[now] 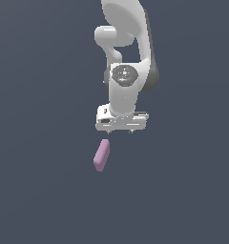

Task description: Pick up the object and move it to a goal position.

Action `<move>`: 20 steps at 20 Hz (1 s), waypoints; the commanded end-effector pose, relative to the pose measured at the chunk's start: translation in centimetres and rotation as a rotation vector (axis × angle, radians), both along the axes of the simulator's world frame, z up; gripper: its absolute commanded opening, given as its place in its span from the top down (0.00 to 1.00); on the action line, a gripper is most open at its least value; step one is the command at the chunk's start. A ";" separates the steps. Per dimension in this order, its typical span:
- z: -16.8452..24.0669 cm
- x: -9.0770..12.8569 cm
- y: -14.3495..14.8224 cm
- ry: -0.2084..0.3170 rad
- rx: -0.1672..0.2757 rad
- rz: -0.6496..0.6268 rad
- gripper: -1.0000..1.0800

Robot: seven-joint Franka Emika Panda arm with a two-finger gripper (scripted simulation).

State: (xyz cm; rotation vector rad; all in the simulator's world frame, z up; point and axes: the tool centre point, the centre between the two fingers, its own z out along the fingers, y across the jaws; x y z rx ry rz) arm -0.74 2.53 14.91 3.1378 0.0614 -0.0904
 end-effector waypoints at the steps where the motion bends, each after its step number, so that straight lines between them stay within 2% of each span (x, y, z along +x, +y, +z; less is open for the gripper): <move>1: 0.0 0.0 0.0 0.000 0.000 0.000 0.04; 10: 2.3 1.2 2.4 -0.042 0.011 0.067 0.04; 15: 2.1 1.3 2.1 -0.040 0.010 0.053 0.04; 20: 1.8 2.3 0.8 -0.043 0.010 -0.005 0.04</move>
